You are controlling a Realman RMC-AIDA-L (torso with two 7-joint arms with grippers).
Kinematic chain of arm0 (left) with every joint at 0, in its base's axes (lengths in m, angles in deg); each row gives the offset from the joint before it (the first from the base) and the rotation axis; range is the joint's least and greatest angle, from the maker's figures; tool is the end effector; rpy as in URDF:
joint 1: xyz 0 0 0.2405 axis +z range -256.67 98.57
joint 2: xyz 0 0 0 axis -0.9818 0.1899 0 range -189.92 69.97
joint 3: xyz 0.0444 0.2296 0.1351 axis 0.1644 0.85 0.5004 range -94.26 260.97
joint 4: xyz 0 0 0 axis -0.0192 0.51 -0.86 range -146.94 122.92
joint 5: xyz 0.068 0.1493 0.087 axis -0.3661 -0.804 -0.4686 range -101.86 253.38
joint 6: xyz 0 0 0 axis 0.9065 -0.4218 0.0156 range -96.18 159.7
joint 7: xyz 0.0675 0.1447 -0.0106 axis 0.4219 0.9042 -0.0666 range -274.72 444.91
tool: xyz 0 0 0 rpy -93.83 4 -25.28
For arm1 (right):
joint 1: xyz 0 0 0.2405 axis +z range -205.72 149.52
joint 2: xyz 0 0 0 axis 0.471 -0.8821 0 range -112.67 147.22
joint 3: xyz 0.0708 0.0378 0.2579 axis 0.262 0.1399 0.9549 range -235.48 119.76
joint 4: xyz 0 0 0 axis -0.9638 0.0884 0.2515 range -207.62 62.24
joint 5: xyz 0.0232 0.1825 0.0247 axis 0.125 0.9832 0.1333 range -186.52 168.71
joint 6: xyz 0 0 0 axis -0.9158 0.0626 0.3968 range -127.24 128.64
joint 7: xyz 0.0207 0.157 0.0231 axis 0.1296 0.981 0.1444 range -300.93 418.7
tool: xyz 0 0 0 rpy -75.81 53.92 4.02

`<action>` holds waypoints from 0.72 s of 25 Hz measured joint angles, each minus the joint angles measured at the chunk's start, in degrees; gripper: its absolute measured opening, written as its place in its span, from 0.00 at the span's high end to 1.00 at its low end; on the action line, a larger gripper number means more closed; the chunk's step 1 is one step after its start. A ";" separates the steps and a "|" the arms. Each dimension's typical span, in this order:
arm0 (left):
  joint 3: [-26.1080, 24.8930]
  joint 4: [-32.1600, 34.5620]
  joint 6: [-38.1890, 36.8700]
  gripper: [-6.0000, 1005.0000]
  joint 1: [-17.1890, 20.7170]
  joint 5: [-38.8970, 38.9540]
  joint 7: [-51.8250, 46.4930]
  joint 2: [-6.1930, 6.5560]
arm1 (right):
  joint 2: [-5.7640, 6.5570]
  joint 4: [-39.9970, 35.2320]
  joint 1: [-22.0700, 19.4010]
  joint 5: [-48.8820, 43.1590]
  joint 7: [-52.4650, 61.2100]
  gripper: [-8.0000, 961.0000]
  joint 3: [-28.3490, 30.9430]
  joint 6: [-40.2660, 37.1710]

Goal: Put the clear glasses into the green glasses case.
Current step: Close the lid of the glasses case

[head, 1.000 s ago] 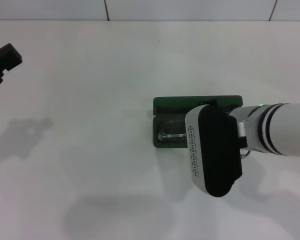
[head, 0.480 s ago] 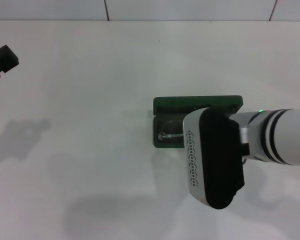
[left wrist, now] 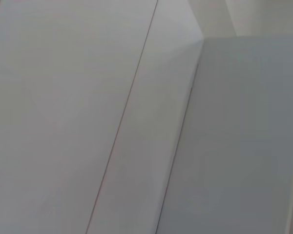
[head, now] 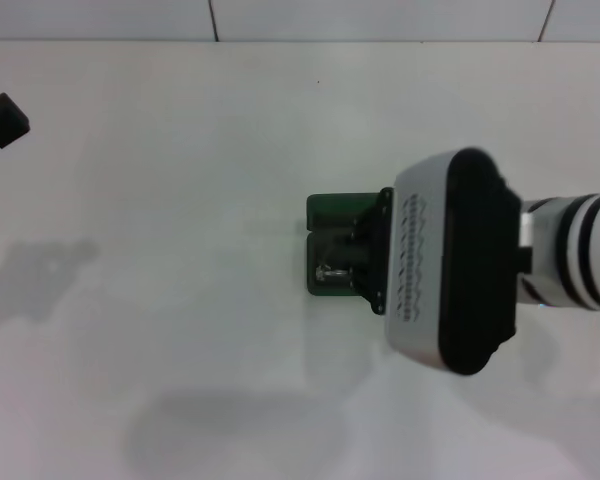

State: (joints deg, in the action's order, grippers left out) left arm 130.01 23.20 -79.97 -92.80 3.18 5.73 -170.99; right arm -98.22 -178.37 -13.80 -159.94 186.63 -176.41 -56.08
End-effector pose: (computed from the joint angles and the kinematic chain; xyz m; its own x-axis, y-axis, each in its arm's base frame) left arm -0.2635 0.2466 0.0896 0.4137 0.1319 0.9008 0.4560 -0.8864 -0.0796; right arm 0.1315 0.2688 -0.0711 0.9513 0.2222 0.2138 0.2966 -0.8491 -0.4372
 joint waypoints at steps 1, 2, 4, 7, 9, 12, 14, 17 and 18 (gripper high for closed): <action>0.00 0.01 0.00 0.95 -0.10 0.00 -0.17 0.03 | 0.02 -0.46 -0.27 1.50 -0.22 0.81 0.90 -0.56; 0.00 0.01 0.00 0.95 -0.17 0.00 -0.30 0.06 | 0.07 -0.79 -0.54 2.68 -0.45 0.81 1.70 -1.05; 0.00 0.03 0.00 0.95 -0.25 0.00 -0.67 0.13 | 0.09 -1.76 -1.51 5.95 -1.45 0.81 4.08 -2.37; 0.00 0.04 0.00 0.95 -0.27 -0.11 -1.04 0.27 | 0.15 -2.63 -2.94 12.06 -3.98 0.81 8.98 -4.83; 0.00 0.04 0.01 0.95 -0.43 -0.41 -1.23 0.43 | 0.31 -2.79 -3.83 18.50 -6.76 0.81 14.06 -7.63; 0.01 0.04 0.18 0.95 -1.00 -0.48 -2.10 0.46 | 0.60 -2.43 -5.45 30.68 -12.20 0.81 24.08 -13.23; 0.01 0.05 0.39 0.95 -1.58 -0.63 -2.93 0.46 | 0.70 -1.33 -6.65 37.74 -15.74 0.81 30.81 -16.60; 0.06 0.04 0.69 0.95 -2.70 -1.68 -3.62 0.38 | 0.75 2.18 -8.04 47.04 -21.61 0.81 41.09 -21.69; 0.08 0.04 0.95 0.95 -3.31 -2.32 -3.83 0.25 | 0.77 3.96 -8.29 50.30 -23.57 0.81 44.69 -23.69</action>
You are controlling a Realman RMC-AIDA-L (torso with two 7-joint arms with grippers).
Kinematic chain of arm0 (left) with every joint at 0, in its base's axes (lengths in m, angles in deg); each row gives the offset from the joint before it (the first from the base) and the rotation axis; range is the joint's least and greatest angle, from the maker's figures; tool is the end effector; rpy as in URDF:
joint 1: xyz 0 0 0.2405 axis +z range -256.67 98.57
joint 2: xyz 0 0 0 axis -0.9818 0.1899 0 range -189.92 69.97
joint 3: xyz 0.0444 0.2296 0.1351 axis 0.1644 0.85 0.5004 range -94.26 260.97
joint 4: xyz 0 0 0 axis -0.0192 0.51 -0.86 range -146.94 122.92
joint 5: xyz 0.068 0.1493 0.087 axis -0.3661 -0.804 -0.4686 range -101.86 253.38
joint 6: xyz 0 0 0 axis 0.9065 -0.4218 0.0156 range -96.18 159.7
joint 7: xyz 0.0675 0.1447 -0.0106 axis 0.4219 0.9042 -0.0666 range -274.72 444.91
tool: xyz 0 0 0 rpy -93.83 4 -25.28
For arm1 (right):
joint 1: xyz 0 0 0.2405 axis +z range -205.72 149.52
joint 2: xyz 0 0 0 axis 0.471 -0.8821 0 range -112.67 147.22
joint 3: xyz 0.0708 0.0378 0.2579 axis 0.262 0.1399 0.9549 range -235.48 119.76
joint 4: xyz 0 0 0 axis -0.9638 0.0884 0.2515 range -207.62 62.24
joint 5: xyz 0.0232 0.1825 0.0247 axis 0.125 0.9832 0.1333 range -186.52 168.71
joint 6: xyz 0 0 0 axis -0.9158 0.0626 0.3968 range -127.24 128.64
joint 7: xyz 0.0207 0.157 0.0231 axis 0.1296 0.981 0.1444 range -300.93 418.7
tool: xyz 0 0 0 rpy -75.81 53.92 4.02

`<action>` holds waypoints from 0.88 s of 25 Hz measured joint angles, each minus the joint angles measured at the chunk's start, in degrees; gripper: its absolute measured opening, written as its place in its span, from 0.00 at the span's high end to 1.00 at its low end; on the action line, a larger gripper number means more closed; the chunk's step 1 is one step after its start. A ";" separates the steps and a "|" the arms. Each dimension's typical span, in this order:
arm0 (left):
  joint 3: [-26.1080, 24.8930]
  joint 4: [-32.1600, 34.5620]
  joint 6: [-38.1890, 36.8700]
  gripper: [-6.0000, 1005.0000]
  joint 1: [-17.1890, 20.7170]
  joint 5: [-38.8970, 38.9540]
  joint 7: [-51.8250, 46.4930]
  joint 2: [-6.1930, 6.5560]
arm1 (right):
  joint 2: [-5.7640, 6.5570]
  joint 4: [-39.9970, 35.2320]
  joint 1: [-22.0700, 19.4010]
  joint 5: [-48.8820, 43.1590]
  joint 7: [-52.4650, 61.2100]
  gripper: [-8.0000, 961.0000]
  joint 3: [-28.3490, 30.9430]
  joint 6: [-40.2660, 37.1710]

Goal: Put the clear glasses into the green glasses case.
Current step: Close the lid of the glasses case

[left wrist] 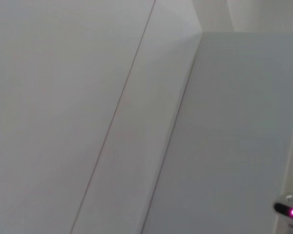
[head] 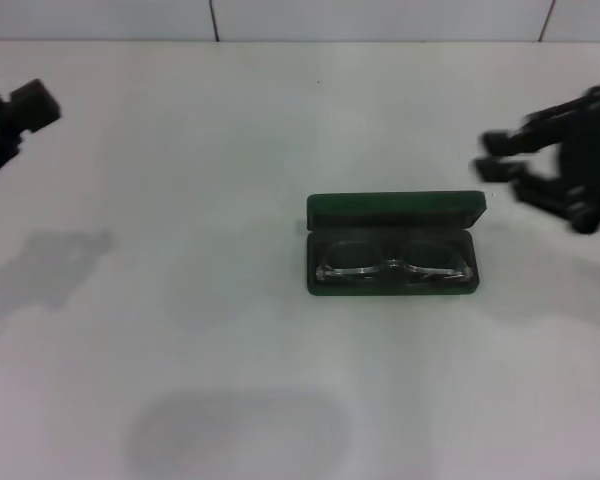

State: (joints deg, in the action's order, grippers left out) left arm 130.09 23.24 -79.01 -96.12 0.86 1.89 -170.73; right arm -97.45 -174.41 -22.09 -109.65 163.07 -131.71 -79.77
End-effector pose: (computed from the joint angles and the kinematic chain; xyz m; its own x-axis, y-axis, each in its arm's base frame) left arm -0.2527 0.2622 0.0852 0.4226 0.1967 0.8847 0.4459 -0.8950 -0.0141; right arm 0.1679 0.2675 0.0522 0.9533 0.0206 -0.3013 -0.1132 -0.9005 -0.4198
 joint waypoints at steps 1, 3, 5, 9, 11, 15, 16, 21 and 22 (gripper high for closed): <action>0.00 0.00 0.35 0.95 -0.61 -0.65 -0.19 -0.10 | 0.00 2.14 -0.15 2.72 -1.48 0.81 3.36 -2.20; 0.08 -0.01 1.57 0.95 -2.98 -2.97 -0.77 -0.48 | 0.00 7.39 -0.11 7.66 -4.18 0.81 11.55 -7.73; 0.17 -0.01 2.97 0.94 -5.67 -5.72 -1.35 -1.02 | 0.01 13.67 0.47 11.29 -6.71 0.81 20.52 -14.56; 0.41 -0.01 5.66 0.93 -10.91 -10.80 -1.68 -2.22 | 0.03 26.59 2.96 12.81 -11.65 0.81 35.66 -25.96; 0.43 -0.01 6.75 0.92 -12.74 -13.04 -2.02 -2.63 | 0.09 32.74 3.88 12.56 -15.20 0.81 40.47 -29.84; 0.50 -0.01 9.46 0.89 -17.19 -19.63 -2.36 -4.03 | 0.20 38.73 3.47 12.41 -20.48 0.79 44.14 -32.21; 0.47 0.00 10.33 0.88 -18.13 -21.10 -2.30 -4.56 | 0.18 39.79 2.96 12.41 -21.64 0.76 44.54 -32.45; 0.55 0.06 16.83 0.82 -22.62 -27.62 -1.16 -7.88 | 0.18 43.31 1.38 11.95 -24.77 0.58 45.86 -32.76; 0.78 -0.02 18.28 0.81 -23.49 -28.67 -0.96 -8.47 | 0.18 43.54 1.13 11.08 -25.10 0.58 47.26 -32.78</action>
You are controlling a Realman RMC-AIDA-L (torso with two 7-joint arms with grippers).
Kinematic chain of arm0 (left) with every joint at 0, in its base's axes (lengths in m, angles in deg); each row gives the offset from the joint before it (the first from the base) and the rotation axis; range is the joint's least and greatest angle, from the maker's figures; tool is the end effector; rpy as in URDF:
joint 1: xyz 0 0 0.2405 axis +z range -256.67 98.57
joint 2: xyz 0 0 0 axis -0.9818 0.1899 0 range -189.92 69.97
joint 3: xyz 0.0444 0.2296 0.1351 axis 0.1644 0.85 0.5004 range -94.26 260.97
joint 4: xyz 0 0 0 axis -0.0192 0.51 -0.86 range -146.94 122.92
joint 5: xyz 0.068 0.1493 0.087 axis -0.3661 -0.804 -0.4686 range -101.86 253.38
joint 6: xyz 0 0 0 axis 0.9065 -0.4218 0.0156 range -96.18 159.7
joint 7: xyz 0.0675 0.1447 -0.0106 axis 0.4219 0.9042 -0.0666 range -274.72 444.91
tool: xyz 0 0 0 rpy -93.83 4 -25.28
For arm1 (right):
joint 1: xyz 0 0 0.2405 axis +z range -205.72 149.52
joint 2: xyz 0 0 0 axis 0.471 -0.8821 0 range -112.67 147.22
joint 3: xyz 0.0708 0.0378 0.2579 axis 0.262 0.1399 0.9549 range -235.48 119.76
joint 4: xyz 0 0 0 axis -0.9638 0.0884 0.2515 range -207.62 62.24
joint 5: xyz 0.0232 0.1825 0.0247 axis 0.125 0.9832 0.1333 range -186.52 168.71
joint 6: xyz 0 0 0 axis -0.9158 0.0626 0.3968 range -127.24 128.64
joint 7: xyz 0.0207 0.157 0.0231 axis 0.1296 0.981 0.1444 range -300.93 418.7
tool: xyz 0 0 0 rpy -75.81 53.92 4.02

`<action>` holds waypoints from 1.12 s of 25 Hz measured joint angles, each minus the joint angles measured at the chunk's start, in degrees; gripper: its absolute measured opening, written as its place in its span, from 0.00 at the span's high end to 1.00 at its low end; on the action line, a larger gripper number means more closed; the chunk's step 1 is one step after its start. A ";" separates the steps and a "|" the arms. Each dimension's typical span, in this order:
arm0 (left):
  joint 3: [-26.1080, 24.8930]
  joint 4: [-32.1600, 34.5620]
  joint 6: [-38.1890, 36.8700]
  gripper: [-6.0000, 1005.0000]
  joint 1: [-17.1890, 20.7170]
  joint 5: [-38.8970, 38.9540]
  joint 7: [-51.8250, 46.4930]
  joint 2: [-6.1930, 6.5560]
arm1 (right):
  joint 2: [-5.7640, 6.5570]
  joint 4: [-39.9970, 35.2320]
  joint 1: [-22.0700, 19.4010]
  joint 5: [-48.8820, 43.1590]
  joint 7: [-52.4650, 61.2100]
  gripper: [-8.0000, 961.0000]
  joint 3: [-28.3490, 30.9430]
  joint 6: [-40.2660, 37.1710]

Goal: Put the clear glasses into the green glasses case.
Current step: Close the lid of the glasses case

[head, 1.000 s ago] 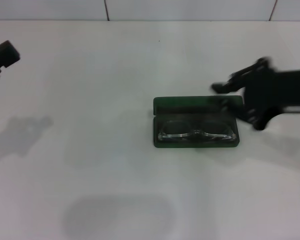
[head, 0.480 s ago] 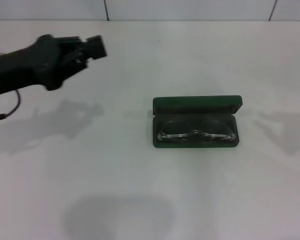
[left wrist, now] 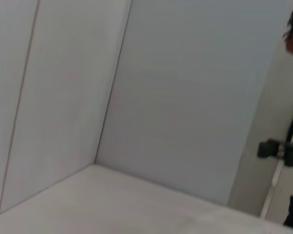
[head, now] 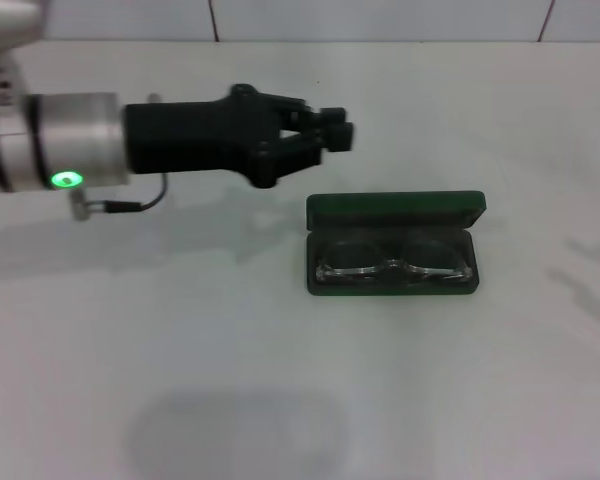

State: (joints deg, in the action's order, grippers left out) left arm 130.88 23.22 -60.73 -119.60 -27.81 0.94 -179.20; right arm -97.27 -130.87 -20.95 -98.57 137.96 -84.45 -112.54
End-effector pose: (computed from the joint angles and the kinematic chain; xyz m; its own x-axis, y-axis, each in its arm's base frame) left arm -0.1629 0.3479 -0.0305 0.7563 0.2672 0.5972 0.3094 -0.9503 0.0333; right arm 0.2907 0.2161 0.1268 0.6961 -0.0070 -0.7179 -0.4396 -0.7947 -0.4186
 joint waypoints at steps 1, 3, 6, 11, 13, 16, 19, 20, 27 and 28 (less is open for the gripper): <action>0.72 -0.31 1.61 0.80 -0.90 -0.83 0.11 -0.31 | 0.01 0.11 -0.09 -0.51 -0.12 0.58 0.87 -0.03; 2.93 -0.94 4.07 0.79 -1.97 -0.86 0.09 -0.43 | 0.02 0.27 -0.14 -2.85 -0.42 0.58 3.57 -0.24; 7.25 -1.27 7.65 0.80 -2.82 0.28 -0.20 -0.52 | 0.03 0.28 -0.23 -6.31 -0.88 0.58 7.26 -1.07; 15.72 -1.31 13.66 0.81 -3.06 4.35 -0.47 -0.63 | 0.04 0.60 -0.68 -8.27 -2.51 0.59 9.58 -1.88; 18.26 -1.33 15.88 0.81 -3.31 5.66 -0.57 -0.63 | 0.04 0.97 -0.72 -8.29 -2.81 0.60 9.61 -1.92; 21.53 -1.60 19.29 0.81 -3.85 6.91 -0.58 -0.75 | 0.04 1.93 -0.40 -8.32 -3.41 0.61 9.63 -1.90; 24.59 -2.32 22.89 0.81 -4.34 8.64 -0.54 -0.90 | 0.03 3.02 -0.08 -8.33 -4.19 0.62 9.45 -1.68; 25.96 -2.60 24.27 0.81 -4.45 9.51 -0.54 -0.91 | 0.03 3.34 0.00 -8.33 -4.42 0.62 9.37 -1.60; 30.32 -2.96 29.20 0.81 -4.54 11.93 -0.94 -1.00 | 0.03 4.95 0.34 -8.33 -5.43 0.62 9.42 -1.28; 30.35 -3.13 29.32 0.82 -4.54 11.93 -1.00 -1.00 | 0.03 5.04 0.34 -8.33 -5.44 0.62 9.37 -1.28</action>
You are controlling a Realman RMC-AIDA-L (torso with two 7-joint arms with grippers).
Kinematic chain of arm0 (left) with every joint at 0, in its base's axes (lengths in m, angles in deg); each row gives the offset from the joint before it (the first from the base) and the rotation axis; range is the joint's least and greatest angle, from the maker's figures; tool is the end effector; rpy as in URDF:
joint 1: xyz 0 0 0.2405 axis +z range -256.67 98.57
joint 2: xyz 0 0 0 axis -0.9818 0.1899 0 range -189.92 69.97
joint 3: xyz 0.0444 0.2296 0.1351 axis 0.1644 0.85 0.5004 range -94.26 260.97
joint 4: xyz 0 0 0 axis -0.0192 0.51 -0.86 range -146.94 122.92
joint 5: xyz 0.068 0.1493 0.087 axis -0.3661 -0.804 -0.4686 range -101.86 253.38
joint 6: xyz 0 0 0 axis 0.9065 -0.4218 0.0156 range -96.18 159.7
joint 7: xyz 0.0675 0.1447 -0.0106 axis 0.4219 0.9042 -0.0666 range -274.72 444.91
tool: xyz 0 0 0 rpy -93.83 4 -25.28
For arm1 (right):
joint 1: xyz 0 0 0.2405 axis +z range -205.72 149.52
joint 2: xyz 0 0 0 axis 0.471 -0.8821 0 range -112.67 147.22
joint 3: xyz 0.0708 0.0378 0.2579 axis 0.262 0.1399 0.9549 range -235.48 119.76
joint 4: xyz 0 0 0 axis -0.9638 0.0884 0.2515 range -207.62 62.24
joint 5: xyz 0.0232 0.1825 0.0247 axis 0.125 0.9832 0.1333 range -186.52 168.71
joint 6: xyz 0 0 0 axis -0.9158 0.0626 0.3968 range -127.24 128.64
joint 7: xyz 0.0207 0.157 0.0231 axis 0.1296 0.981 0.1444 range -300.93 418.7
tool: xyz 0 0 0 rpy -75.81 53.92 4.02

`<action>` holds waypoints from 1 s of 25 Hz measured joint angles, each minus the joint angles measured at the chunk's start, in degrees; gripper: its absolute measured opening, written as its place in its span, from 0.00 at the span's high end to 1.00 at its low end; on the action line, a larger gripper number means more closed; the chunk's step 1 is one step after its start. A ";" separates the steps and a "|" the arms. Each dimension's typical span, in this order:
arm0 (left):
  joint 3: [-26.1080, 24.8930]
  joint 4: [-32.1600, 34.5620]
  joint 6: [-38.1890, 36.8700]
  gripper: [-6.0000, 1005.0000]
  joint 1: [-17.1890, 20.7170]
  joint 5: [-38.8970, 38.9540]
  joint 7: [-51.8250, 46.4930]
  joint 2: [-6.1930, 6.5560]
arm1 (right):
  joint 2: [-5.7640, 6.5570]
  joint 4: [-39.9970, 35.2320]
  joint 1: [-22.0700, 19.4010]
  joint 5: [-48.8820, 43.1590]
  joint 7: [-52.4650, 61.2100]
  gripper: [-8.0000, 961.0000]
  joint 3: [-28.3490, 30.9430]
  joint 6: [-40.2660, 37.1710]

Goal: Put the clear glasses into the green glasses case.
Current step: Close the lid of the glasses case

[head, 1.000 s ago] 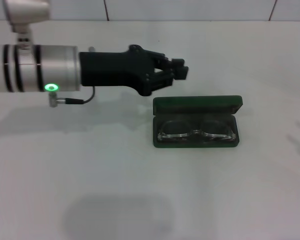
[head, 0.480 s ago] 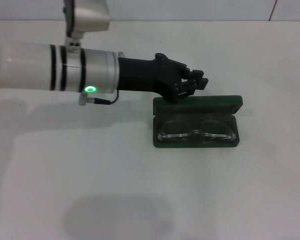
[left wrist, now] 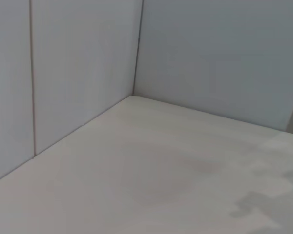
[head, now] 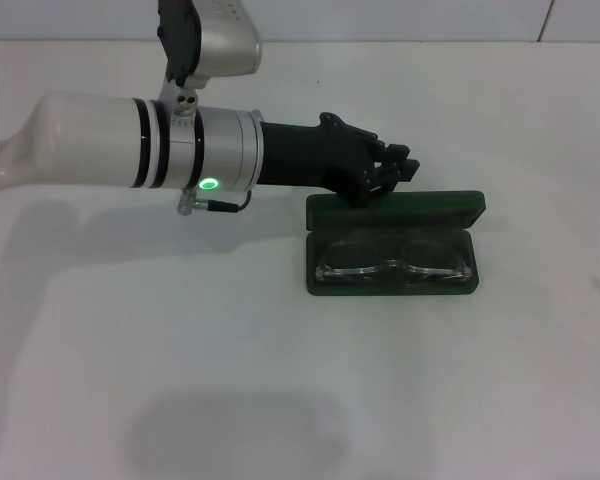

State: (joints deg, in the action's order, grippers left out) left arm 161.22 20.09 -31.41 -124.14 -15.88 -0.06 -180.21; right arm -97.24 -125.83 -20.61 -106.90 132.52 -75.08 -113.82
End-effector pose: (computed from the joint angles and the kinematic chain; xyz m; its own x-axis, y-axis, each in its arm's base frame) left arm -0.1460 0.3740 -0.1029 0.8903 0.2384 0.3879 0.3071 -0.9434 -0.1251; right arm 0.3168 0.2054 0.1254 0.7078 -0.0360 -0.7055 -0.4994 -0.7318 -0.4637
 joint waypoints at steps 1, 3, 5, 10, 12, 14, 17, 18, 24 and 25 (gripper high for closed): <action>0.05 -0.13 0.06 0.82 -0.01 0.01 -0.04 0.00 | 0.00 0.14 0.04 0.00 0.00 0.62 -0.08 0.01; 0.23 -0.31 0.11 0.82 -0.04 0.02 -0.17 0.00 | 0.00 0.48 0.13 0.00 -0.22 0.62 -0.20 0.05; 0.40 -0.36 0.14 0.82 -0.07 0.03 -0.28 0.00 | 0.00 0.68 0.15 0.00 -0.42 0.62 -0.21 0.11; 0.44 -0.38 0.25 0.83 0.08 0.05 -0.28 0.00 | 0.00 1.57 0.50 0.00 -1.09 0.62 -0.37 0.24; 0.44 -0.59 0.29 0.83 0.10 0.07 -0.14 -0.03 | 0.00 1.94 0.60 0.00 -1.34 0.62 -0.39 0.28; 0.45 -1.09 0.39 0.83 0.09 0.08 0.05 -0.05 | 0.00 2.63 0.70 0.00 -1.90 0.62 -0.39 0.40; 0.45 -1.82 1.01 0.83 0.00 0.20 0.20 -0.08 | 0.00 3.40 0.76 0.00 -2.63 0.61 -0.38 0.77; 0.45 -1.87 1.27 0.83 -0.02 0.25 0.21 -0.08 | 0.00 3.54 0.76 0.01 -2.74 0.61 -0.37 0.90; 0.64 -1.87 1.71 0.83 -0.02 0.32 0.24 -0.13 | 0.00 4.19 0.86 -0.02 -3.01 0.61 -0.35 1.07; 0.74 -1.87 1.74 0.83 -0.02 0.34 0.26 -0.15 | 0.00 4.19 0.88 -0.02 -3.02 0.61 -0.35 1.09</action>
State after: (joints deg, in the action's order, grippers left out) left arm 161.96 18.22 -29.67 -124.16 -15.54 0.20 -180.36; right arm -97.24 -121.64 -19.73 -106.93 129.50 -75.43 -112.73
